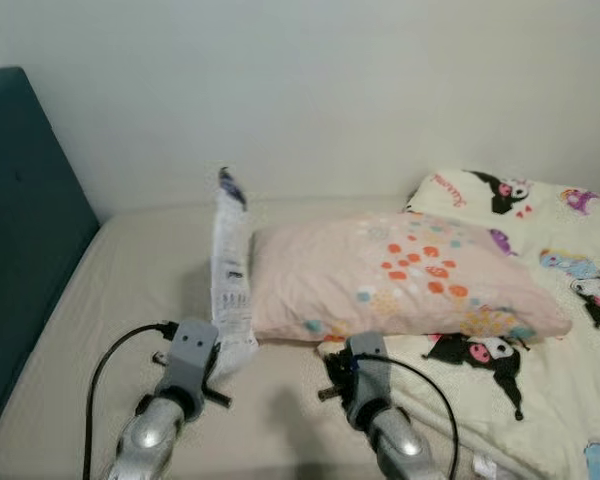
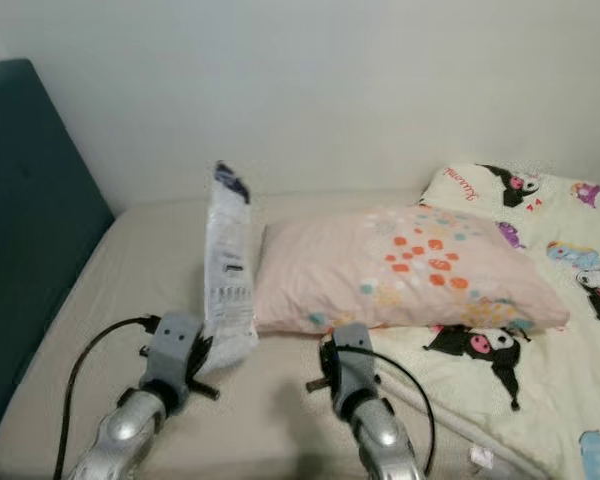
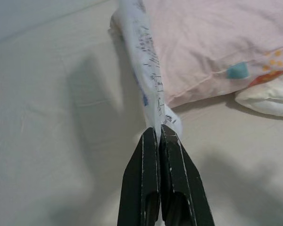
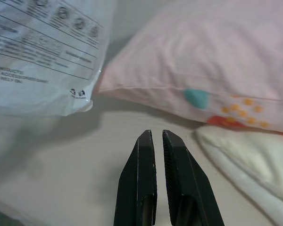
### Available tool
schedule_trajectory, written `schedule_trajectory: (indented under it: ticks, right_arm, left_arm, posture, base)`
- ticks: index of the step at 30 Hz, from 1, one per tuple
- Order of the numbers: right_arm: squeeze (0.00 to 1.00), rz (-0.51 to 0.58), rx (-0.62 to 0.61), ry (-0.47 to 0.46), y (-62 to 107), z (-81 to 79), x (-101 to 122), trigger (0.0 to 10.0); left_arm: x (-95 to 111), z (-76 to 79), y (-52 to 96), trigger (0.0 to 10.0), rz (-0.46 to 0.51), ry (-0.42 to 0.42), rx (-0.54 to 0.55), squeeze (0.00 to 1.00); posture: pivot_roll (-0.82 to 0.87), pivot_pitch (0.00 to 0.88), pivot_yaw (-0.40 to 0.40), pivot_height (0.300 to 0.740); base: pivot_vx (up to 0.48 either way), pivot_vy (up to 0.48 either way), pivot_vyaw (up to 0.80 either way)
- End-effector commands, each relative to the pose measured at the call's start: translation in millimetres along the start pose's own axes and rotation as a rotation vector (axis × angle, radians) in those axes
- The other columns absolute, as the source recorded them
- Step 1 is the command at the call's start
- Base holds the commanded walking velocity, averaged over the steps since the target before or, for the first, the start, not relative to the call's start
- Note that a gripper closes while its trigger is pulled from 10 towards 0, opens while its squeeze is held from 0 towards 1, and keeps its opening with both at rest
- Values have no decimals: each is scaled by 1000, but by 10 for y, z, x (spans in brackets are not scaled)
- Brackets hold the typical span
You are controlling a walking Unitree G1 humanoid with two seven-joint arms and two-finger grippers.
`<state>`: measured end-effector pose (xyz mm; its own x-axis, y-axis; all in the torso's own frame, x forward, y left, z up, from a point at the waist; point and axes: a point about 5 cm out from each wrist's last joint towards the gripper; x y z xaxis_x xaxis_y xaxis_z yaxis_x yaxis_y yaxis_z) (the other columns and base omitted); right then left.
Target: Clean up the room
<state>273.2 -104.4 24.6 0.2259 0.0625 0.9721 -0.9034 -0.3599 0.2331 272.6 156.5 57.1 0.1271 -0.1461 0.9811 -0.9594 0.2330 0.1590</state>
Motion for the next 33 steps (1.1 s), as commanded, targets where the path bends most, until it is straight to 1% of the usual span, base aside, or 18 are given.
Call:
schedule_trajectory:
  ticks: [1,5,11,15,18,24,28,29,33]
  right_arm:
    - [0,-13,7,3,27,-15,-47,10000]
    - [0,-12,10,7,25,-14,-43,10000]
    - [0,-10,16,13,18,-19,-37,10000]
    - [0,-8,20,17,15,-26,-36,10000]
    - [0,-7,23,17,12,-34,-36,10000]
    - [0,-10,21,9,14,-41,-53,10000]
    - [0,-11,27,22,15,-58,-62,10000]
    - [0,-11,36,38,17,-76,-66,10000]
    - [0,-12,42,43,21,-89,-75,10000]
  left_arm:
    - [-66,-21,37,10000,-32,-1,8,0]
    - [-87,-35,40,10000,-63,-35,17,0]
    - [-76,-42,46,10000,-40,-20,22,0]
    - [-65,-49,46,10000,-24,-13,37,0]
    - [-69,-42,53,10000,-19,-25,34,0]
    - [-94,-14,62,10000,-32,-25,32,0]
    - [-115,-3,59,10000,-49,-15,34,0]
    - [-133,15,55,10000,-63,-7,29,0]
    - [-155,34,54,10000,-80,1,24,0]
  posture:
    - [-31,49,-1,740]
    - [-32,46,-1,740]
    - [-32,34,-5,740]
    - [-31,22,-6,740]
    - [-31,14,-6,740]
    - [-29,6,-7,740]
    - [-29,1,-8,740]
    - [-29,2,-6,740]
    - [-29,0,-5,740]
  base:
    - [0,0,0]
    - [0,0,0]
    - [0,463,0]
    - [0,0,0]
    - [0,0,0]
    - [0,0,0]
    - [0,0,0]
    - [0,0,0]
    - [0,0,0]
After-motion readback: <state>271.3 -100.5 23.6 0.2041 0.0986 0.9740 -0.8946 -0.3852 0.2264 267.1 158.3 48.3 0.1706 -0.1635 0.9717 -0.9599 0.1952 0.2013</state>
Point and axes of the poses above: a point about 5 cm out from each wrist's last joint towards the gripper, its own y axis pointing back from the gripper into the wrist, its own x axis along the axis of the wrist's last joint, z = x × y, and after that the axes turned 2 degrees about y, right-handed
